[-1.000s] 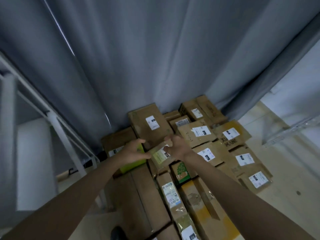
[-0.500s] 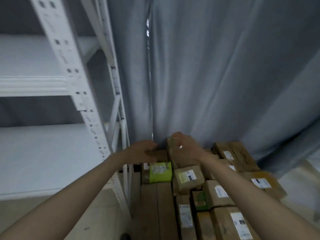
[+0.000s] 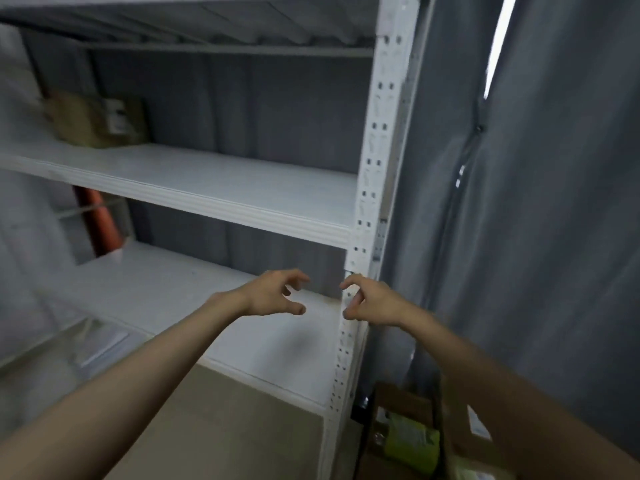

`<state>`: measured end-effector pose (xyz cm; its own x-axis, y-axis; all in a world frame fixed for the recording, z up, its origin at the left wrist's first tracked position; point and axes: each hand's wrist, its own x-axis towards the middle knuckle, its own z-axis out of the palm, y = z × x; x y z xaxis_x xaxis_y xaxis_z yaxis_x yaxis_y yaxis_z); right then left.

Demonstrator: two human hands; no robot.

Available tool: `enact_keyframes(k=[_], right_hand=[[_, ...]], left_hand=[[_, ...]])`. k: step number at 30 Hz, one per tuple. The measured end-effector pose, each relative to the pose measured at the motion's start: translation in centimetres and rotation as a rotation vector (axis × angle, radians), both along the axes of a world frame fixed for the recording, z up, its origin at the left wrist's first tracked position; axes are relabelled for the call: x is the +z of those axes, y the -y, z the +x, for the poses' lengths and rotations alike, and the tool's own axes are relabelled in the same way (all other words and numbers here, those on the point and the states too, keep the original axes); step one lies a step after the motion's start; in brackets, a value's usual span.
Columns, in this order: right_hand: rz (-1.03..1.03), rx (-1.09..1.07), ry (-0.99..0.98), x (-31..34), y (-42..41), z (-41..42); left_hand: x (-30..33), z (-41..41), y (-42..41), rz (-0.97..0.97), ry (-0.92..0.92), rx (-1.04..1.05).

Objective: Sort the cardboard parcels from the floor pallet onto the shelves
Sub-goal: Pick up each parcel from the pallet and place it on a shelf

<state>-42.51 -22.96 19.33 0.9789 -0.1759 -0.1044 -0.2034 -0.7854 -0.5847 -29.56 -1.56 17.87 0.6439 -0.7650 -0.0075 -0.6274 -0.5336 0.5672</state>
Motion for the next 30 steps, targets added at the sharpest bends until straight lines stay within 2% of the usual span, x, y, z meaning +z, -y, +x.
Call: enact_keyframes(k=[10, 17, 24, 30], right_hand=[[-0.006, 0.24, 0.141, 4.8, -13.9, 14.5], [0.02, 0.328, 0.205, 5.8, -24.7, 23.9], [0.066, 0.299, 0.277, 5.8, -31.6, 30.9], [0.066, 0.307, 0.289, 6.8, -35.4, 36.6]], left_hand=[[5.1, 8.4, -17.9, -0.006, 0.09, 0.229], [7.4, 15.6, -29.5, 0.038, 0.134, 0.33], [8.1, 21.1, -36.5, 0.034, 0.181, 0.369], [8.7, 26.2, -39.4, -0.02, 0.238, 0.431]])
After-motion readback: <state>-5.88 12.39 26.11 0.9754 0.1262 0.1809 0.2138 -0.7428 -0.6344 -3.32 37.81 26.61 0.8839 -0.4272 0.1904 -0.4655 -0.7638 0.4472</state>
